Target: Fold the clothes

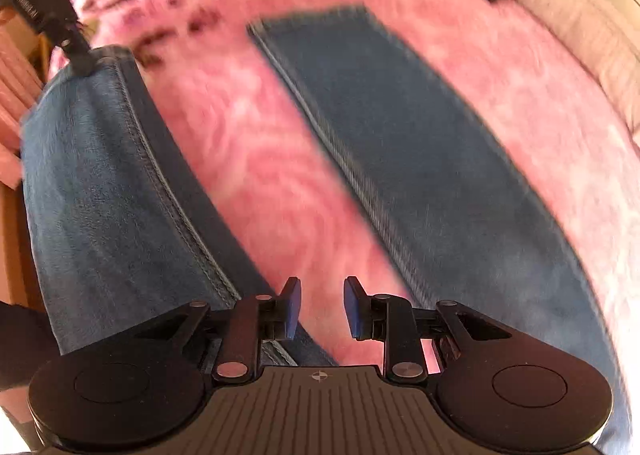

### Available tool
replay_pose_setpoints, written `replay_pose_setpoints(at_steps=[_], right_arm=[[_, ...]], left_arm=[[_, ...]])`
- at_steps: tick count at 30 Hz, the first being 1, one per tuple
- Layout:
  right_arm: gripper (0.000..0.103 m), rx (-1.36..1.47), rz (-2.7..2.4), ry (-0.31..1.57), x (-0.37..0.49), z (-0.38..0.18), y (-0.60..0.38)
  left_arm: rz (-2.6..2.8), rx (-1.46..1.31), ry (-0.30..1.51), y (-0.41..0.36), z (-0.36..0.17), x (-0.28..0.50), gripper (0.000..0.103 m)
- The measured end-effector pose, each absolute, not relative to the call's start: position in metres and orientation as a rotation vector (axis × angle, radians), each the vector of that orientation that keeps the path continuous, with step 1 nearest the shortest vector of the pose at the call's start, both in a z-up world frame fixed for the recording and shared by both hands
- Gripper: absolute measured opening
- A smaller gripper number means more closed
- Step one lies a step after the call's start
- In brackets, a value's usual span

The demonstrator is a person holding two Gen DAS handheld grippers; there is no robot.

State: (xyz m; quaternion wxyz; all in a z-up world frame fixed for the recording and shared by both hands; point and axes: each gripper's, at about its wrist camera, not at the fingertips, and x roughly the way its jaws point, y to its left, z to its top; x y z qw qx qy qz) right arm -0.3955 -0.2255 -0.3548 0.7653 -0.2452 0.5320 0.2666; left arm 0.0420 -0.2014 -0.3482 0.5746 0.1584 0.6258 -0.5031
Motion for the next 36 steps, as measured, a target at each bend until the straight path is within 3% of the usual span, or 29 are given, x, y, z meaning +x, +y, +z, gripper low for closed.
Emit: replay_pose_setpoints(at_steps=[4, 11, 22, 26, 30, 36], right_arm=[[0.029, -0.432, 0.491, 1.162, -0.416, -0.354, -0.235], [0.046, -0.170, 0.251, 1.226, -0.446, -0.357, -0.278], [0.047, 0.021, -0.047, 1.220, -0.480, -0.319, -0.365], [0.047, 0.024, -0.118, 1.204, -0.486, -0.296, -0.395], [0.047, 0.015, -0.191, 1.197, -0.488, -0.279, -0.421], [0.047, 0.007, -0.246, 1.191, -0.490, -0.278, -0.428]], left_arm=[[-1.167, 0.380, 1.485, -0.202, -0.357, 0.045, 0.006], [-1.164, 0.497, 1.387, -0.216, -0.340, 0.043, 0.008], [-1.273, 0.788, 1.142, -0.281, -0.293, 0.031, 0.024], [-1.332, 0.838, 1.068, -0.319, -0.294, 0.025, 0.025], [-1.434, 1.046, 0.798, -0.349, -0.308, -0.005, 0.037], [-1.583, 1.502, 0.266, -0.363, -0.367, -0.060, 0.039]])
